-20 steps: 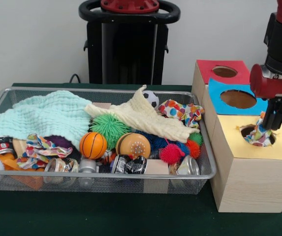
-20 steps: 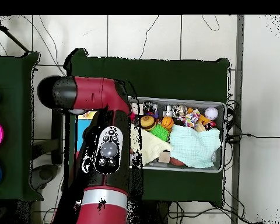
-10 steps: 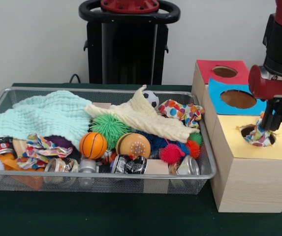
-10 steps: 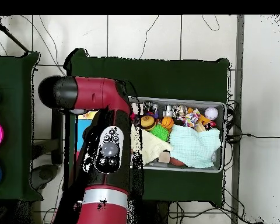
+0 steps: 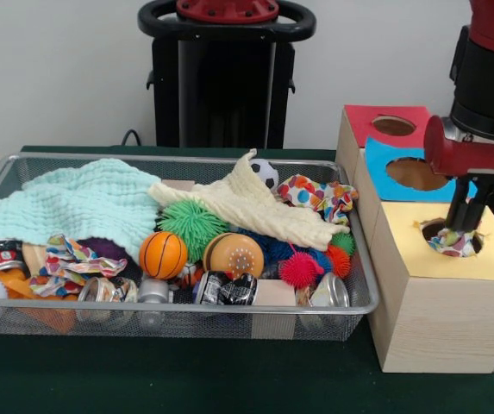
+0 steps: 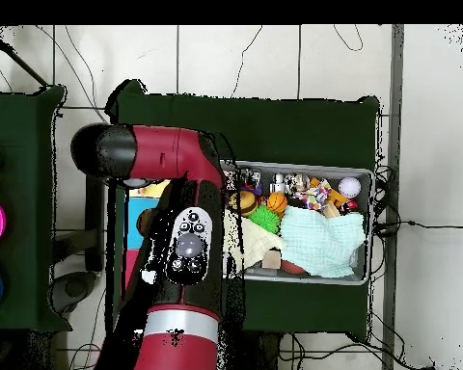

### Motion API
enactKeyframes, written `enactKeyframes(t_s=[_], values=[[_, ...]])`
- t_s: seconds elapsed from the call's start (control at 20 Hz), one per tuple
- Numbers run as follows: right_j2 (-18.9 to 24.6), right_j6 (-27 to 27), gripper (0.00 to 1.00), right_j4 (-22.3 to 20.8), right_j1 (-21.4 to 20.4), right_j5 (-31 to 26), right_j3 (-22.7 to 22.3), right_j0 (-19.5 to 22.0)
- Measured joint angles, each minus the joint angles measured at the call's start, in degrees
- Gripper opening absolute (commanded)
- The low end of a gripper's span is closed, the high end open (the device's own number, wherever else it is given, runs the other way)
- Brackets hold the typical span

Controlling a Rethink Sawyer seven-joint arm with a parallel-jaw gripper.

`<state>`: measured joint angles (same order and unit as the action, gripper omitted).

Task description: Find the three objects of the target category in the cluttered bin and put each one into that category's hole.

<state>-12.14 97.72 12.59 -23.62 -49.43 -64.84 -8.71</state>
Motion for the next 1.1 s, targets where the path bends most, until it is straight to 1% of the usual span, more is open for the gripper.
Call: enactKeyframes(t_s=[1.1], values=[[0.0,0.0,0.0,-0.58,0.65,0.0,0.0,0.41]])
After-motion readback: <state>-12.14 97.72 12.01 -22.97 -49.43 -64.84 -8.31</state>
